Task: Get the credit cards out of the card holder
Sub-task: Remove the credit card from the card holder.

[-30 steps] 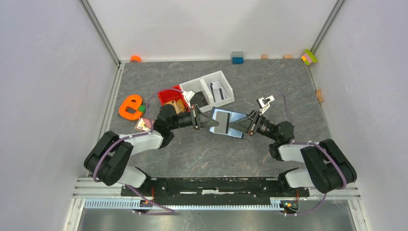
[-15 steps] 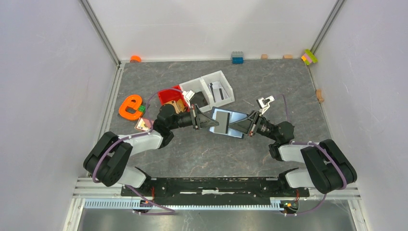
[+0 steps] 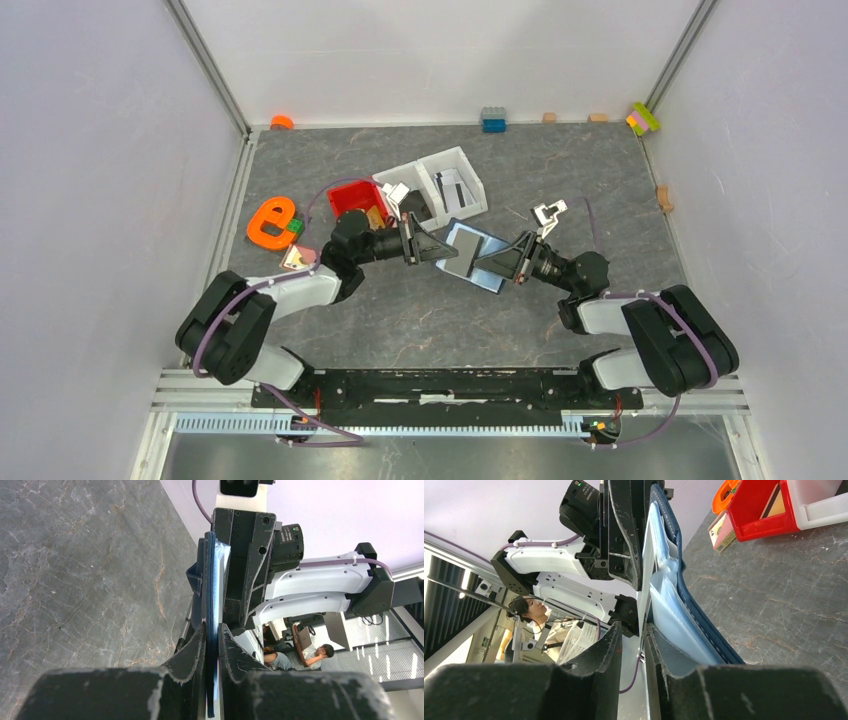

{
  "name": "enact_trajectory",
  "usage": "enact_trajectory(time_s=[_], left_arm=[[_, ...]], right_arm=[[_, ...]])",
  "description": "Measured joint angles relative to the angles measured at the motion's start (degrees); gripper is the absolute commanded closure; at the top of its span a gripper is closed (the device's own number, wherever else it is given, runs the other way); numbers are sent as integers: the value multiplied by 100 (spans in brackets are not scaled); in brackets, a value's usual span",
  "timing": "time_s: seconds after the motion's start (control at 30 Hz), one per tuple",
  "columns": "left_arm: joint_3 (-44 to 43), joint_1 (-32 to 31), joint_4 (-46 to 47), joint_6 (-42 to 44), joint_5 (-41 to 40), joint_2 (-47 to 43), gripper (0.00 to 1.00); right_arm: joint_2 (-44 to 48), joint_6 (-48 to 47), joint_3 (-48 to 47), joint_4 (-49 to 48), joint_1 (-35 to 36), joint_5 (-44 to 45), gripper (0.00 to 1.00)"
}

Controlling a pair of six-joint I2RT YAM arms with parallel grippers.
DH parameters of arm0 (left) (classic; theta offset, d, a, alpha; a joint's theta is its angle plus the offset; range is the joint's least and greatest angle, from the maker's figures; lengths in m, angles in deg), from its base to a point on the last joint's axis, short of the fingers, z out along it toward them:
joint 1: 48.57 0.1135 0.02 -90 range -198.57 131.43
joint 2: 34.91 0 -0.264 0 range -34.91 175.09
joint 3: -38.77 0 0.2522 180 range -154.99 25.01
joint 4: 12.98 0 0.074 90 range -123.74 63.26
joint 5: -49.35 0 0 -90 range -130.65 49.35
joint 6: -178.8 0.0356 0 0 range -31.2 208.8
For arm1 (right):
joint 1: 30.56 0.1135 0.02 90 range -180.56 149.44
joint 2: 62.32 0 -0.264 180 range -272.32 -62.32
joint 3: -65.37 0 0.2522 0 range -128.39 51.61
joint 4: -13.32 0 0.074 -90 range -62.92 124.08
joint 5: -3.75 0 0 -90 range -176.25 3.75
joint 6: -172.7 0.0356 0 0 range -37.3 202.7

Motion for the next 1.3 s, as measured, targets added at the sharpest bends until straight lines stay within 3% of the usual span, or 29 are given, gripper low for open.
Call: enact_trajectory(time_s=[0.07,0.33,0.7,0.9,1.3], left_arm=[[-70,-20,-11,26,-4,44,98],[-273,-157,-61,256,-162,50,98],[-553,-444,-205,538,-291,146,98],[-555,-516,-295,621,-387,157,87],[-398,-511,-236,658,-483,33,83]], right_arm=[[-2,-66,0,2,7,-2,78],[76,-614,2,142,35,-50,77],[184,-885,107,372,103,-328,100],[184,-793,208,308,15,-337,100],[168,-835,223,363,-4,-334,100]])
